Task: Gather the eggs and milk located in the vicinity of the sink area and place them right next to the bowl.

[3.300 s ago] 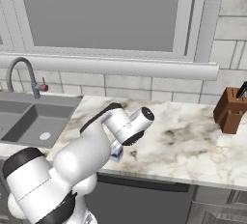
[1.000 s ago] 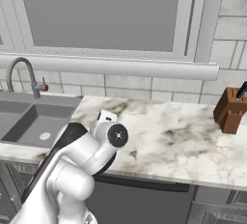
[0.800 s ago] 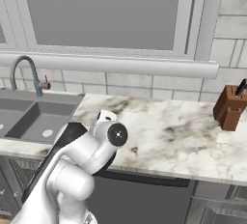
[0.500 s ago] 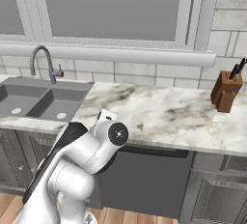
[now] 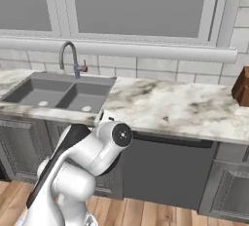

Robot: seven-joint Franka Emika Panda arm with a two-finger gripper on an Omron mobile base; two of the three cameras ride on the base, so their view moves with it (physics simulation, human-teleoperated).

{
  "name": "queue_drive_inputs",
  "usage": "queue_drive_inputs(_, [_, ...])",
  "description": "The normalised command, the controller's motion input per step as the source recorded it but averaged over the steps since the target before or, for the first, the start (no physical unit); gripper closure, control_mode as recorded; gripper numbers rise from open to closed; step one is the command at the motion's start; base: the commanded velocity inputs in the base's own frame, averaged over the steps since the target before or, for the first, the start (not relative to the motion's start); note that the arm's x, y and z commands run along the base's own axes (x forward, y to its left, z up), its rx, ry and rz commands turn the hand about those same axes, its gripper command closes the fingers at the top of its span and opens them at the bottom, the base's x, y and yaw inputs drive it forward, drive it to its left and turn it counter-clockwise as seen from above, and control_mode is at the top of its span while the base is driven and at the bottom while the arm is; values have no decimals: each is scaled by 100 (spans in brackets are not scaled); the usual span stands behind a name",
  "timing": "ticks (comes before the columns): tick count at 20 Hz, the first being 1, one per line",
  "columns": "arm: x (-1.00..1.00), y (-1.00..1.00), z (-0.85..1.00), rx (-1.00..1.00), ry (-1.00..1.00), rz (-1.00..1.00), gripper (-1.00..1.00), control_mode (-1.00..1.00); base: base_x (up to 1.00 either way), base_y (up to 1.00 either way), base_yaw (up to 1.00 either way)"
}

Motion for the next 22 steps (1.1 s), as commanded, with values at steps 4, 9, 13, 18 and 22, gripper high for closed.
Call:
queue_drive_inputs(4, [0,0,0,0,0,0,100,100,-3,100,1])
queue_drive_inputs(9, [0,0,0,0,0,0,100,100,0,100,0])
queue_drive_inputs(13, [0,0,0,0,0,0,100,100,0,100,0])
queue_drive_inputs(18, [0,0,0,0,0,0,100,100,0,100,0])
queue_drive_inputs(22, [0,0,0,0,0,0,100,100,0,100,0])
